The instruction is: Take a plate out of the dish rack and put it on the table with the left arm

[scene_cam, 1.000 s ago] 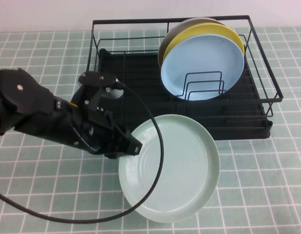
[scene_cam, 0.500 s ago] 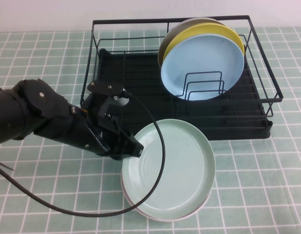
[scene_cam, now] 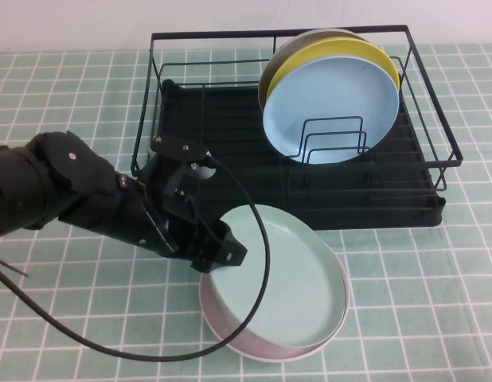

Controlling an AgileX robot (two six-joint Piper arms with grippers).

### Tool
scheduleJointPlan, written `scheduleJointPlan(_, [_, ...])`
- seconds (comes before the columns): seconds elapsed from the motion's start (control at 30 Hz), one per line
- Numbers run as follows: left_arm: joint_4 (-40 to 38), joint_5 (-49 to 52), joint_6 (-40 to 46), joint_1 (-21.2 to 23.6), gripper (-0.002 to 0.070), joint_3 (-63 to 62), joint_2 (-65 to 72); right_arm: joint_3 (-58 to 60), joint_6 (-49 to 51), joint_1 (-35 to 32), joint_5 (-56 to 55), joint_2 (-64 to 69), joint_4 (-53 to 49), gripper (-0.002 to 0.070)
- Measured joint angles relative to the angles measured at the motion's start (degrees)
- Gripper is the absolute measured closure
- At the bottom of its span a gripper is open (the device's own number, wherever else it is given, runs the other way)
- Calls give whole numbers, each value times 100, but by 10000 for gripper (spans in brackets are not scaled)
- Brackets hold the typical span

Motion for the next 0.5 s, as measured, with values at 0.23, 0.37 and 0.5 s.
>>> scheduleJointPlan(0.23, [709,-356,-334,0,295,-101,-356,0,0,0,0,0,0,694])
scheduleJointPlan(0.37, [1656,-380,-801,0,520,-136,-1002,0,0,0,0,0,0,694])
scheduleJointPlan(0.5, [2837,-157,-1759,0,645,-136,-1831,0,0,0,0,0,0,694])
